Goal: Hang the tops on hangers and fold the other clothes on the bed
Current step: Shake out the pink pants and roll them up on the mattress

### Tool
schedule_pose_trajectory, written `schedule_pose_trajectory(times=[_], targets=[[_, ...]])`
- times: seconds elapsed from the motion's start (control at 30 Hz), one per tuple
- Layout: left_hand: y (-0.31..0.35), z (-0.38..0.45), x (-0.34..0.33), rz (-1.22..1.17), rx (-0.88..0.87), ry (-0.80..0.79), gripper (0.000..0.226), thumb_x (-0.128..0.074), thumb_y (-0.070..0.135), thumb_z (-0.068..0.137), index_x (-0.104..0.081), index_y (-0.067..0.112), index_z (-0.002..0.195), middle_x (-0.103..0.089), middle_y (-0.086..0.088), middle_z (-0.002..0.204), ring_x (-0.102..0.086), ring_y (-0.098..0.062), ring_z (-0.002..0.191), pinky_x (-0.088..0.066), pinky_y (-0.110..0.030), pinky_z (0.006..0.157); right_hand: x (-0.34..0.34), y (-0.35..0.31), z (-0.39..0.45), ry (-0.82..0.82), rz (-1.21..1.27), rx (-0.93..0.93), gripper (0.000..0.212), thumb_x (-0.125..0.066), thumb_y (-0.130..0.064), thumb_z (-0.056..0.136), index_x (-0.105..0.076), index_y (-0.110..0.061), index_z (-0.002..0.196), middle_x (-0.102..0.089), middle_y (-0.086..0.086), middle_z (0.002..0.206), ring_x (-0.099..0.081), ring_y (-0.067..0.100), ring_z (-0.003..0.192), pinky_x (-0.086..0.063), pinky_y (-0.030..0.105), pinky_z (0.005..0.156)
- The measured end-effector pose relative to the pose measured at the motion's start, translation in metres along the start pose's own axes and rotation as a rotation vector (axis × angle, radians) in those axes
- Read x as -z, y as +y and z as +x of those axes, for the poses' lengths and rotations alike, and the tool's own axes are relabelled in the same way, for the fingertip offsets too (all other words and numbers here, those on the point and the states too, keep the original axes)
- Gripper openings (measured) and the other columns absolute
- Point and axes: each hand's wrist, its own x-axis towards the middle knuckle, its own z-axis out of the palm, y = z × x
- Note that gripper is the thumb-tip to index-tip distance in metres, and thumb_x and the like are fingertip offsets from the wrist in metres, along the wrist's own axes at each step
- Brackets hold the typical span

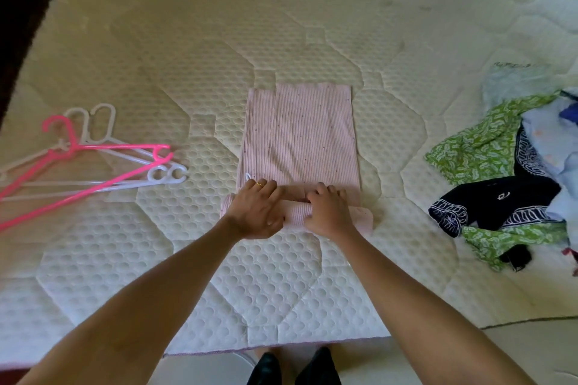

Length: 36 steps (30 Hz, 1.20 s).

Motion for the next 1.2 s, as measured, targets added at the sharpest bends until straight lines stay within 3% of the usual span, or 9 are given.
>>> schedule_pose_trajectory(times=[0.07,0.2,0.37,0.53,0.7,0.83,0.97,1.07,1.2], targets=[[0.001,0.0,-0.004,-0.028,0.008,-0.023,0.054,-0.035,0.05,0.077,-0.064,0.013,0.103,-0.065,-0.003,0.083,-0.06,-0.021,0.067,-0.046,-0.031,0.064,-0.012,0.003,-0.01,0.136,-0.096,0.106,0.051,-0.059,-0.031,0.063,-0.052,-0.012,0.109,-0.058,0.007,0.101,-0.057,0.026,0.085,-0.043,0.039,0.075],[0.0,0.008,0.0,-0.245,0.014,-0.17,0.045,-0.035,0.041,0.094,-0.042,0.03,0.137,-0.057,0.0,0.13,-0.059,-0.022,0.109,-0.045,-0.035,0.091,-0.031,0.009,-0.02,0.188,-0.085,0.247,0.056,-0.04,-0.051,0.076,-0.053,-0.012,0.114,-0.063,0.006,0.099,-0.059,0.024,0.076,-0.048,0.038,0.069],[0.002,0.011,0.018,-0.29,0.169,-0.179,0.04,-0.034,0.039,0.099,-0.046,0.026,0.135,-0.061,-0.006,0.123,-0.058,-0.025,0.11,-0.045,-0.034,0.087,0.0,-0.002,0.012,0.135,0.03,0.22,0.032,-0.03,-0.027,0.101,-0.054,-0.008,0.112,-0.068,0.01,0.086,-0.065,0.029,0.074,-0.048,0.032,0.066],[0.011,0.004,0.009,-0.261,0.378,-0.253,0.038,-0.031,0.036,0.1,-0.057,0.015,0.118,-0.066,-0.007,0.109,-0.064,-0.026,0.097,-0.049,-0.035,0.078,0.014,-0.005,0.03,-0.055,0.018,0.129,0.037,-0.032,-0.031,0.102,-0.055,-0.003,0.105,-0.067,0.017,0.091,-0.063,0.033,0.083,-0.043,0.035,0.066],[-0.008,0.035,0.004,-0.378,0.432,-0.513,0.033,-0.034,0.024,0.099,-0.059,0.005,0.107,-0.063,-0.013,0.108,-0.06,-0.029,0.099,-0.047,-0.036,0.08,-0.012,0.006,-0.009,0.348,-0.079,0.27,0.052,-0.034,-0.057,0.091,-0.058,-0.012,0.104,-0.062,0.003,0.077,-0.058,0.022,0.067,-0.044,0.035,0.068],[0.0,0.036,0.008,-0.418,0.505,-0.461,0.034,-0.032,0.027,0.1,-0.059,0.007,0.106,-0.065,-0.012,0.103,-0.061,-0.027,0.093,-0.048,-0.035,0.078,-0.024,0.014,-0.02,0.163,-0.239,0.188,0.074,-0.077,-0.057,0.05,-0.054,-0.021,0.109,-0.061,0.0,0.085,-0.056,0.022,0.076,-0.044,0.036,0.07],[0.015,0.006,0.012,0.002,0.117,0.051,0.061,-0.028,0.064,0.086,-0.059,0.013,0.099,-0.065,-0.005,0.083,-0.06,-0.025,0.075,-0.047,-0.036,0.073,0.025,0.006,0.024,-0.409,0.078,0.048,0.061,-0.07,-0.029,0.067,-0.05,-0.025,0.125,-0.062,0.002,0.114,-0.055,0.024,0.107,-0.037,0.045,0.096],[0.013,0.001,0.014,0.024,0.154,-0.355,0.074,-0.049,0.067,0.074,-0.039,0.019,0.129,-0.055,-0.006,0.118,-0.054,-0.029,0.105,-0.039,-0.046,0.093,0.039,0.006,0.037,-0.644,0.207,-0.081,0.076,-0.071,-0.02,0.056,-0.05,-0.026,0.128,-0.058,0.003,0.12,-0.051,0.024,0.109,-0.04,0.041,0.095],[0.025,0.025,0.02,-0.191,0.324,-0.485,0.065,-0.064,0.047,0.074,-0.037,0.025,0.13,-0.06,-0.002,0.112,-0.057,-0.026,0.104,-0.043,-0.045,0.095,0.02,0.003,0.014,-0.266,0.037,-0.007,0.064,-0.07,-0.027,0.067,-0.042,-0.022,0.123,-0.05,0.004,0.12,-0.047,0.028,0.113,-0.033,0.046,0.096]])
